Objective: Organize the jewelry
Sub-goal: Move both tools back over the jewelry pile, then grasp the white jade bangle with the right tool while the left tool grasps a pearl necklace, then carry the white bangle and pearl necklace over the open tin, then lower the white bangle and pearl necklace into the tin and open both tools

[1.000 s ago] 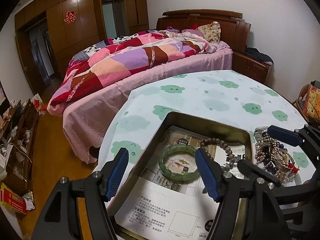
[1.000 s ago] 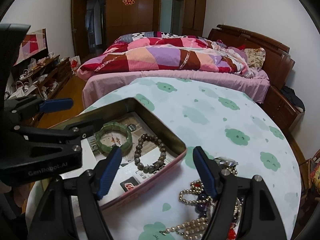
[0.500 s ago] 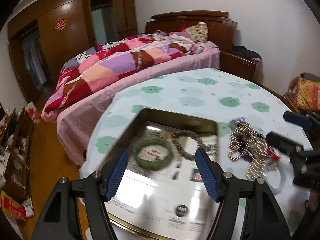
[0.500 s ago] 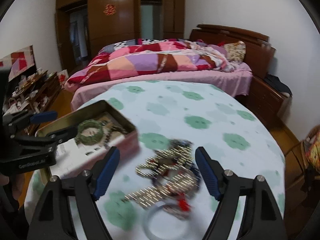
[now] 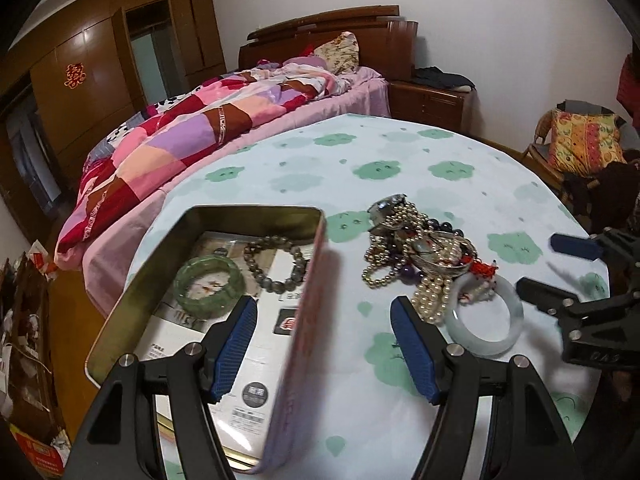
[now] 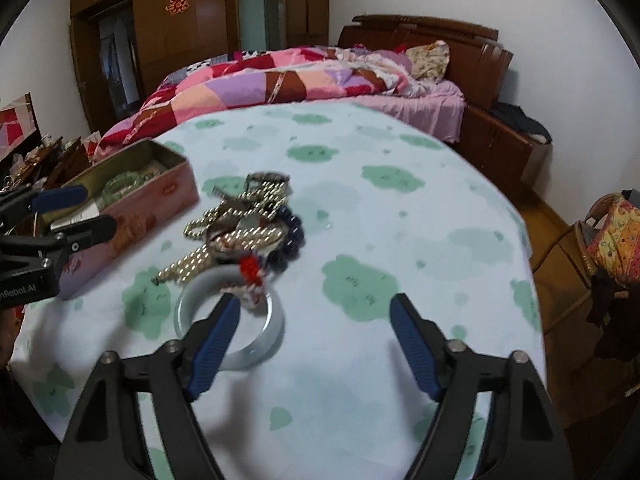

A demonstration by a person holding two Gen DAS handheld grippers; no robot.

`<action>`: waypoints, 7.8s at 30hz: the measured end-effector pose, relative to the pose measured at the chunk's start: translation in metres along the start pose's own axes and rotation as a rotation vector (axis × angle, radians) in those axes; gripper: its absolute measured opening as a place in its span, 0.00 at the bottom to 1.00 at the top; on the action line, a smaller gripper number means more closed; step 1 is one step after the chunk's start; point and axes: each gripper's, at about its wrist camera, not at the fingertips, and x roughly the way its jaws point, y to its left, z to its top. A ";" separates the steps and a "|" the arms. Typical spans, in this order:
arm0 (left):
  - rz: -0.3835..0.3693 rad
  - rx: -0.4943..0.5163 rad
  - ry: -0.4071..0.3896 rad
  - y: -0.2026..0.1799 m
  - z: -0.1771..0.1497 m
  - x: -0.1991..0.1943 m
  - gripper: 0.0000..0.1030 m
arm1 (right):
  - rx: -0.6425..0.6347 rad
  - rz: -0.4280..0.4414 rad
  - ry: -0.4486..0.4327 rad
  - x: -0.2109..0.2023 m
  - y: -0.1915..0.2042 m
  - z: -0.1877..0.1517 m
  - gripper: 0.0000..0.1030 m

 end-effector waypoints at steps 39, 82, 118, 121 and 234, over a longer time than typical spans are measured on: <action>-0.163 0.090 0.074 -0.048 0.004 0.042 0.65 | -0.066 -0.024 0.075 0.011 -0.011 -0.015 0.12; -0.249 -0.043 -0.185 0.011 0.035 -0.059 0.05 | -0.003 0.092 -0.127 -0.044 -0.002 0.015 0.13; -0.036 -0.161 -0.204 0.117 0.048 -0.046 0.05 | -0.157 0.170 -0.174 -0.014 0.084 0.095 0.13; -0.032 -0.175 -0.190 0.124 0.048 -0.038 0.05 | -0.168 0.169 -0.169 -0.009 0.090 0.100 0.13; 0.131 -0.165 0.008 0.120 0.002 0.024 0.74 | -0.119 0.166 -0.025 0.038 0.093 0.074 0.56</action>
